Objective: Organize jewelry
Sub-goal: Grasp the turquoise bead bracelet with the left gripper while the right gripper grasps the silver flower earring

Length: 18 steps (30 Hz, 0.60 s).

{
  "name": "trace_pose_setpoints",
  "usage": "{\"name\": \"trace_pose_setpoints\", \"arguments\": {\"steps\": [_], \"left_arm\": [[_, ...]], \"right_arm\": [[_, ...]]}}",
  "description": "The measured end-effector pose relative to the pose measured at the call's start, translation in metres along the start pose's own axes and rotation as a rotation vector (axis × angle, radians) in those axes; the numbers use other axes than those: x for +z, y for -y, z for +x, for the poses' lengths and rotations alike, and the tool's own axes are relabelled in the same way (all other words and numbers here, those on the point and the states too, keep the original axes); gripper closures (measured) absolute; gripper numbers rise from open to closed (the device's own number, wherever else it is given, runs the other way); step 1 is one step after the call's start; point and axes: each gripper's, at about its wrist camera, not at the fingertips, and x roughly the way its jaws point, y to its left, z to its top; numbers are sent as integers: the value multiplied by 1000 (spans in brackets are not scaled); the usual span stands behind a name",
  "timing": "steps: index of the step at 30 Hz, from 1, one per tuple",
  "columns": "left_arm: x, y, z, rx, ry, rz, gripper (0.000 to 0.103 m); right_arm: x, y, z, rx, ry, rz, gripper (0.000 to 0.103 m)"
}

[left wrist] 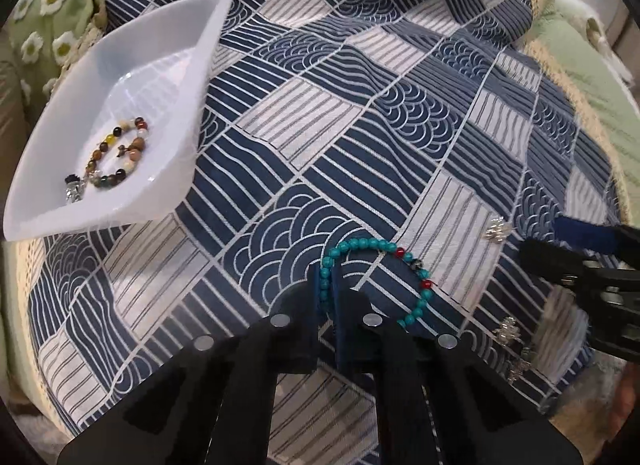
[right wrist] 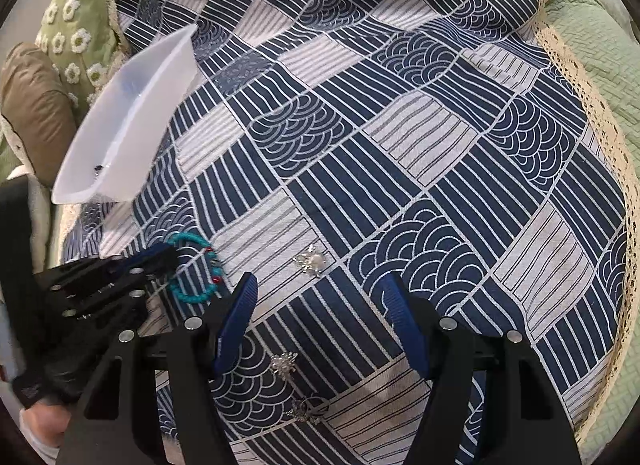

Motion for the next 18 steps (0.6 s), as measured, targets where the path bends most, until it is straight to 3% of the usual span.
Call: {"name": "trace_pose_setpoints", "arguments": {"steps": [9,12,15,17,18], "left_arm": [[-2,-12,-25,-57,39,-18,97],[-2,-14,-31,-76,46,-22,97],[-2,-15,-36,-85,57,-13,97],[-2,-14,-38,-92,58,-10,97],[-3,-14,-39,-93,58,-11,97]], "right_arm": [[8,-15,16,-34,1,-37,40],[7,-19,25,-30,-30,-51,61],[7,-24,28,-70,-23,-71,70],[9,-22,29,-70,-16,-62,81],[9,-21,29,-63,-18,-55,81]]}}
